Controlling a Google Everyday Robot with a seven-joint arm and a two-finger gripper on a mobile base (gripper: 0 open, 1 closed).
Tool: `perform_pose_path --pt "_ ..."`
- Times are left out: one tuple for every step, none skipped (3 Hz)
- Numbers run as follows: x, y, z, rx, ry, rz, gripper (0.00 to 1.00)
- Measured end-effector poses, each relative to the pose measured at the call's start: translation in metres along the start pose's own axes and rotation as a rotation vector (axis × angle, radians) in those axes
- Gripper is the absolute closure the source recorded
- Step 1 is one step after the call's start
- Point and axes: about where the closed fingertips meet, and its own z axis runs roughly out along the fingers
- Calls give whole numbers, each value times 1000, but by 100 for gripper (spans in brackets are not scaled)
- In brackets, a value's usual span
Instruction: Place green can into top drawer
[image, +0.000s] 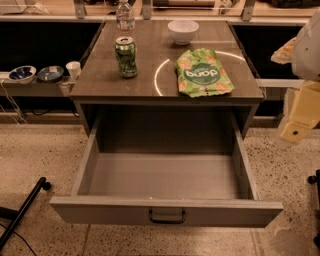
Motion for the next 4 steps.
perform_pose_path --pt "-9 -4 1 5 -13 -1 0" --pt "-87 -37 25 -23 -177 -39 0" --pt "-179 -82 63 -47 -328 -51 0" --pt "-206 -94 75 -57 -365 -61 0"
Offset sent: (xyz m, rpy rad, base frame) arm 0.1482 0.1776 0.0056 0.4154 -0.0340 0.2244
